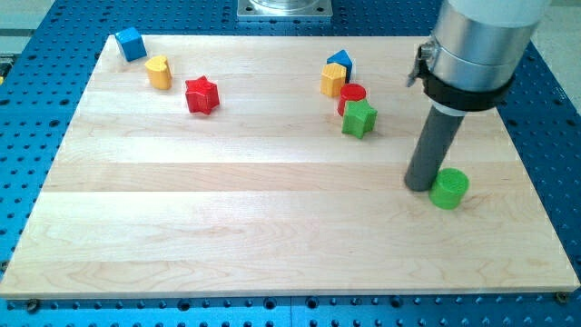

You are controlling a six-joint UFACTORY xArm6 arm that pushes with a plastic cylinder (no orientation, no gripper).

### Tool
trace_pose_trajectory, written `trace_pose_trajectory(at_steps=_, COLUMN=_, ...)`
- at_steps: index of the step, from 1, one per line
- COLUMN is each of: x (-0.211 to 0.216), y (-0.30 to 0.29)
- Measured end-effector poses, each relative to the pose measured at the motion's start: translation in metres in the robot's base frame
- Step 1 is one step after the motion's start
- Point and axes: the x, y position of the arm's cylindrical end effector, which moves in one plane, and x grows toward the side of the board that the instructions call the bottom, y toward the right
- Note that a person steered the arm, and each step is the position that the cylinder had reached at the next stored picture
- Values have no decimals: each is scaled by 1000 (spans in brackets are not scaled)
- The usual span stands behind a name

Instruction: Push the green circle towards the bottom right corner of the board

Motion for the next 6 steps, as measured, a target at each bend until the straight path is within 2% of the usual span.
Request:
trace_pose_trajectory(at_steps=1, x=47, y=34)
trace_pose_trajectory(at_steps=3, x=-6, y=46)
trace_pose_trajectory(at_steps=4, x=1, y=61)
trace_pose_trajectory(at_steps=5, x=35, y=75)
trace_pose_trajectory(at_steps=6, x=33, y=77)
